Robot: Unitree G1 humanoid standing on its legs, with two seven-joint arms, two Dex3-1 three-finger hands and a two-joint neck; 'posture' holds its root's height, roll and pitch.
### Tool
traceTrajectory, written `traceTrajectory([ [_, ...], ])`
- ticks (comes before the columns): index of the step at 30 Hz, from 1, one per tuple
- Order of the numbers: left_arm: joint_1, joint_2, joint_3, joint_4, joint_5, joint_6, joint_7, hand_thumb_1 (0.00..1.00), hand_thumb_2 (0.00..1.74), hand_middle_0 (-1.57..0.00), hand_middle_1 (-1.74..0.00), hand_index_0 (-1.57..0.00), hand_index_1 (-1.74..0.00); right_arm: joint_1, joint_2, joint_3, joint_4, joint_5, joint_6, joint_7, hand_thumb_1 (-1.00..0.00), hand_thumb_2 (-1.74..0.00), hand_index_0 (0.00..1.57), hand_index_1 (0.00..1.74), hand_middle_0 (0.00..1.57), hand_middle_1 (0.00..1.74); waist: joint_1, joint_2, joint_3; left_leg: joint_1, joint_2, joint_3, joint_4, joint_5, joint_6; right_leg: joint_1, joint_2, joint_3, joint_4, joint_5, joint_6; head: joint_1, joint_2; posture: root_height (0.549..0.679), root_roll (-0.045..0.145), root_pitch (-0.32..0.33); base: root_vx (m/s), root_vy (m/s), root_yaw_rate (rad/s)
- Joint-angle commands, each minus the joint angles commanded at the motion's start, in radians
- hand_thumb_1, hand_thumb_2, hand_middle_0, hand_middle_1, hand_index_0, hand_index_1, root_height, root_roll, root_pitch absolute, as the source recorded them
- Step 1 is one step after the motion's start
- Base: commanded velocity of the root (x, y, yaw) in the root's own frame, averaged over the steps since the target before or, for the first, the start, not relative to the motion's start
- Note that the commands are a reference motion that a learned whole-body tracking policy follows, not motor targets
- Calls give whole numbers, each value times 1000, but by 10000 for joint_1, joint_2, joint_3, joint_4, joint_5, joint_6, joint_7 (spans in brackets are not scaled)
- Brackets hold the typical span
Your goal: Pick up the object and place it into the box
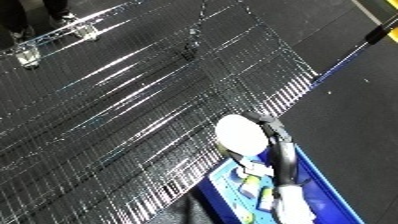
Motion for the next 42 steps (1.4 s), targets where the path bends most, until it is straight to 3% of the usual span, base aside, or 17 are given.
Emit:
traceTrajectory([
  [4,13,-37,-34,28,14,0,-5,1000,1740,-1570,-1740,-1570,-1740,441,239,-224,396,482,-404,70,-500,-870,785,870,785,870,-337,110,-14,177,-9,242,-49,-101,28,27,46,169,-232,133,86,362,147,676,62,5,-15,45,-196],
  [10,-30,-67,-145,10,4,-74,106,1000,1740,-1570,-1740,-1570,-1740,723,366,-446,1066,964,-878,113,-500,-870,785,870,785,870,-651,250,-43,326,-45,485,-113,-238,94,26,87,389,-564,322,191,588,282,676,60,12,-24,32,-182],
  [20,-167,-31,-342,195,-232,-253,420,1000,1740,-1570,-1740,-1570,-1740,1031,300,-966,2377,1564,-1359,-371,0,0,0,0,0,0,-1026,429,-105,362,-85,722,-73,-432,195,-74,180,657,-880,537,286,737,297,676,59,23,2,19,-123],
  [25,-204,4,-484,267,-336,-282,494,1000,1740,-1570,-1740,-1570,-1740,1015,233,-1060,3061,2017,-1475,-171,0,0,0,0,0,0,-1028,542,-158,357,-141,686,-54,-478,222,-75,226,693,-892,526,270,916,120,676,59,24,17,4,-4],
  [30,-203,36,-601,302,-388,-248,452,1000,1740,-1570,-1740,-1570,-1740,1021,167,-1072,3447,2111,-1594,-257,0,0,0,0,0,0,-966,615,-249,396,-177,602,-94,-456,198,-42,211,660,-865,489,249,874,-83,677,61,23,27,-15,56],
  [36,-214,31,-679,223,-472,-149,463,1000,1740,-1570,-1740,-1570,-1740,1003,164,-1005,3371,2110,-1609,-240,0,0,0,0,0,0,-867,674,-305,445,-207,500,-245,-334,161,-33,195,572,-785,420,225,829,-227,677,62,24,21,-5,73],
  [42,0,-29,-614,109,-497,-126,346,1000,1740,-1570,-1740,-1570,-1740,1034,179,-646,2579,1502,-1450,220,0,0,0,0,0,0,-650,661,-343,501,-217,279,-440,-152,93,65,161,384,-638,256,137,521,-440,677,65,19,24,-4,158],
])
